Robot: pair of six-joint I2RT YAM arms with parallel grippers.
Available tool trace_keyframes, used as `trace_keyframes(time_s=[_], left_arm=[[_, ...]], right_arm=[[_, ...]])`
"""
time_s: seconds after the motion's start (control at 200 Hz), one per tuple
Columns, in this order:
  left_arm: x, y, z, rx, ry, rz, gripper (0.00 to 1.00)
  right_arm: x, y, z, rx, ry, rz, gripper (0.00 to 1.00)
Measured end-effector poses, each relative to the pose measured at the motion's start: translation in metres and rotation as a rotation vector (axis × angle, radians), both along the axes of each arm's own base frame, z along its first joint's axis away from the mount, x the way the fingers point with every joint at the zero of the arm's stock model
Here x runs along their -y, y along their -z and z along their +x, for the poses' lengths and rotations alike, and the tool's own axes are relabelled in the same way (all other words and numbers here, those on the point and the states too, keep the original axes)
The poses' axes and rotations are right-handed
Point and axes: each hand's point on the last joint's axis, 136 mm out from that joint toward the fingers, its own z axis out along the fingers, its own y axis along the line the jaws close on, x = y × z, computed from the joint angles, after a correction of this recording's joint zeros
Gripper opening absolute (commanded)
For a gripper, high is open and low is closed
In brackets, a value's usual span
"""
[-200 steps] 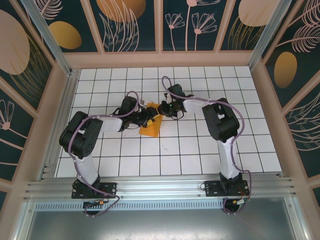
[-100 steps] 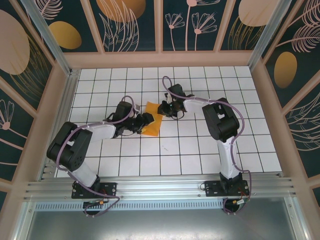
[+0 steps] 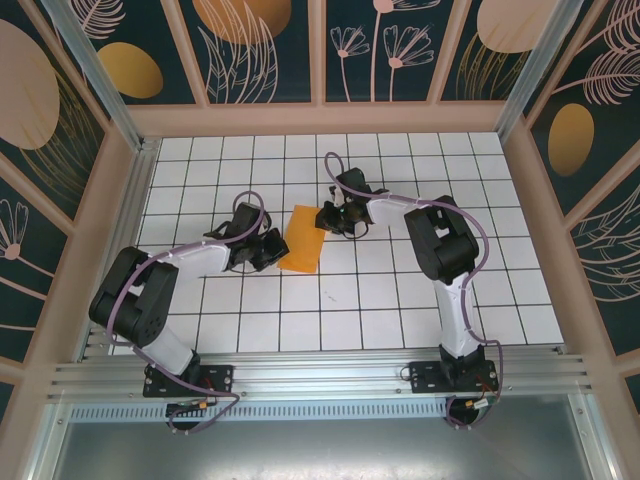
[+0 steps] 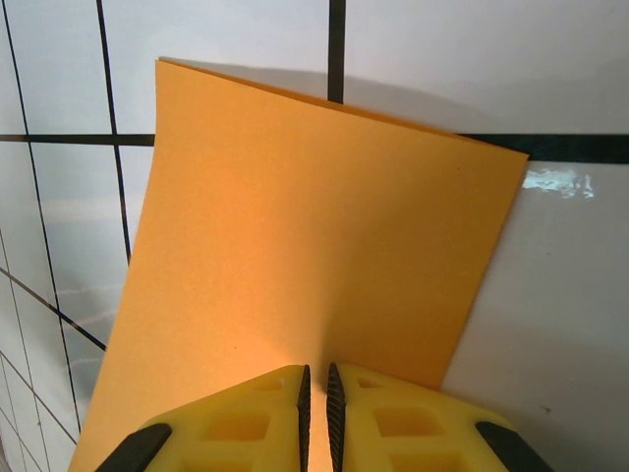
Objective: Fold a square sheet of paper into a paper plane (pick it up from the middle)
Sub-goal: Fold the triangle a second time at the center of the table.
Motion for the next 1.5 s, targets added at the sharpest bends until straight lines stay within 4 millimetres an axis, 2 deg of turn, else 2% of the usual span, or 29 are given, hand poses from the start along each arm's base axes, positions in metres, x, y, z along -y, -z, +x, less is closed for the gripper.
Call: trace_keyframes(time_s=[0.095,0.25,0.41,0.595,0.786,1.316,1.501], left_arm=[[0.000,-0.002,0.004,-0.003,-0.008,0.016,0.00],[0.009,-0.016,0.016,0.018,-0.005,0.006,0.22],[0.023,-0.029,0.024,0.041,0.016,-0.025,0.26],[0.040,-0.037,0.034,0.052,0.042,-0.040,0.27],[0.052,-0.029,0.038,0.035,0.064,-0.041,0.33],[0.060,-0.004,0.043,-0.001,0.045,-0.064,0.24],[0.059,0.002,0.041,-0.011,0.033,-0.066,0.20]], right_arm=[[0.000,0.000,0.000,0.000,0.000,0.000,0.18],[0.001,0.000,0.000,-0.002,0.002,-0.003,0.17],[0.001,0.001,0.000,-0.005,0.003,-0.007,0.17],[0.001,0.001,0.000,-0.005,0.004,-0.009,0.17],[0.001,0.001,0.001,-0.008,0.004,-0.010,0.17],[-0.001,-0.001,0.002,-0.002,0.000,0.014,0.17],[0.001,-0.005,-0.001,0.009,-0.009,0.055,0.24]])
